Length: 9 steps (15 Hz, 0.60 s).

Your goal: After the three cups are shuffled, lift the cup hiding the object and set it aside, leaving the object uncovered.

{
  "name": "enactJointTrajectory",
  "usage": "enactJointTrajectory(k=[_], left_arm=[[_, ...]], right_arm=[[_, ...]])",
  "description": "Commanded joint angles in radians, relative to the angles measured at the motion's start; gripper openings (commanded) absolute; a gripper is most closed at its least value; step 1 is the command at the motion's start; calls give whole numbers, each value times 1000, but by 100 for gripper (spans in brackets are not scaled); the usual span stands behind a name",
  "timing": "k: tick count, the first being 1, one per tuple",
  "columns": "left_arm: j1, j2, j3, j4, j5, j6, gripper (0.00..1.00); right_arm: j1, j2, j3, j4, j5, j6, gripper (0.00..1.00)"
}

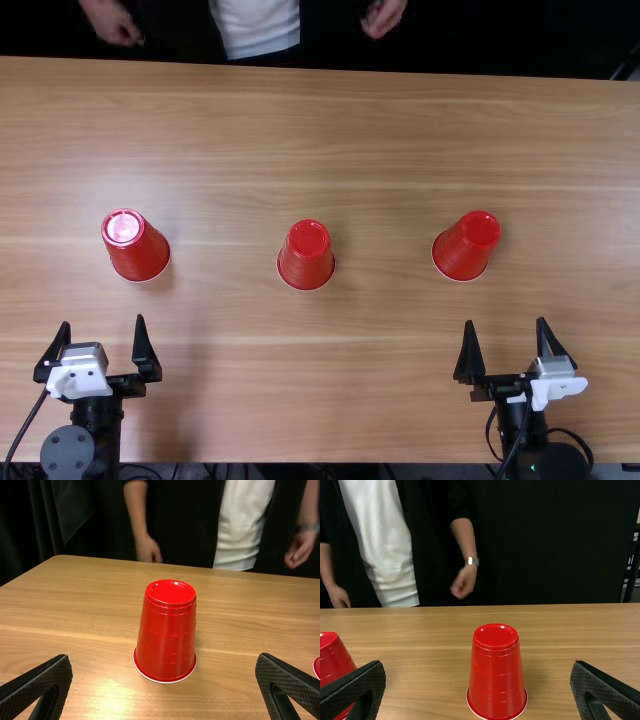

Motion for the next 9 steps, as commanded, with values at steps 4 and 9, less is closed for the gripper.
enactJointTrajectory(k=[4, 9], left_arm=[[-2, -12, -19, -11, 3, -2, 100], [-2, -12, -19, -6, 3, 9, 100]], right_arm=[[-10, -6, -6, 3, -1, -4, 100], [-10, -6, -8, 3, 2, -4, 100]])
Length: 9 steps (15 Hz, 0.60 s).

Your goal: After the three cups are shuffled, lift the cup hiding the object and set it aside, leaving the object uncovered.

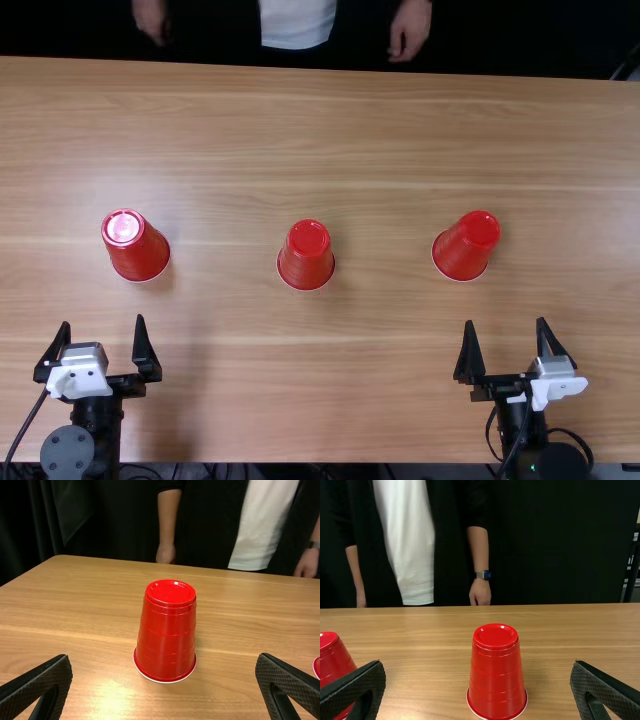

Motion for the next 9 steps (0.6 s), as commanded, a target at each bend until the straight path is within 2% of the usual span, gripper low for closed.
enactJointTrajectory(k=[1, 3, 4, 6, 8, 9], left_arm=[[-2, -12, -19, -5, 3, 7, 100], [-2, -12, -19, 1, 6, 5, 100], [-2, -12, -19, -3, 8, 5, 100], [-2, -12, 32, -17, 10, 5, 100], [-1, -5, 153, -91, 38, 5, 100], [1, 57, 222, -128, 45, 5, 100]], right_arm=[[-10, -6, -8, -3, 0, -5, 100], [-12, -6, -8, -1, 15, -5, 100], [-14, -6, -6, 12, 29, -9, 100], [-14, -6, 15, 10, 31, -9, 100], [-15, -6, 107, -1, 31, -11, 100], [-15, -6, 152, -7, 31, -11, 100]])
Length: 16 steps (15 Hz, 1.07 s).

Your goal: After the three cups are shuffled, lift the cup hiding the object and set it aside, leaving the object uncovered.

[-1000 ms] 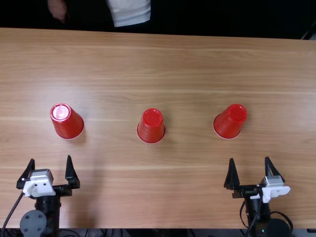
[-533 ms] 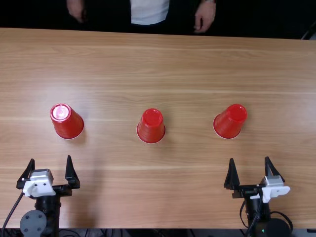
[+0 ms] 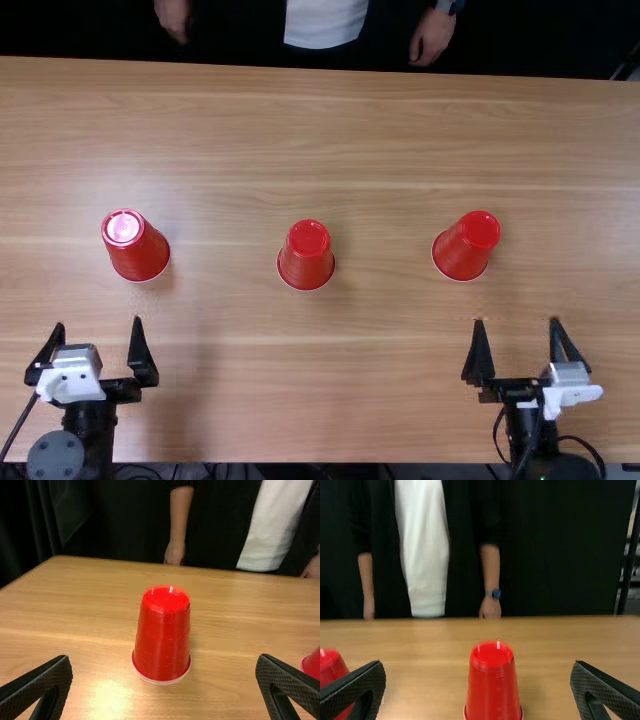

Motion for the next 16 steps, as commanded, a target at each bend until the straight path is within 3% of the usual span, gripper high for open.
enactJointTrajectory(k=[1, 4, 7, 9, 12, 16], left_arm=[[1, 77, 121, -16, 26, 4, 100], [1, 247, 350, -156, 26, 6, 100], [-1, 427, 647, -436, 26, 6, 100], [1, 512, 807, -561, 26, 8, 100], [1, 658, 1012, -813, 24, 120, 100], [7, 842, 1218, -1041, 20, 124, 100]], right_arm=[[-14, 35, 112, -7, 13, -9, 100], [-14, 167, 313, -158, 13, -16, 100], [-12, 274, 502, -364, 7, -91, 100], [-14, 365, 640, -541, 7, -93, 100], [-10, 523, 836, -787, 5, -93, 100], [-6, 689, 1008, -1019, 5, -93, 100]])
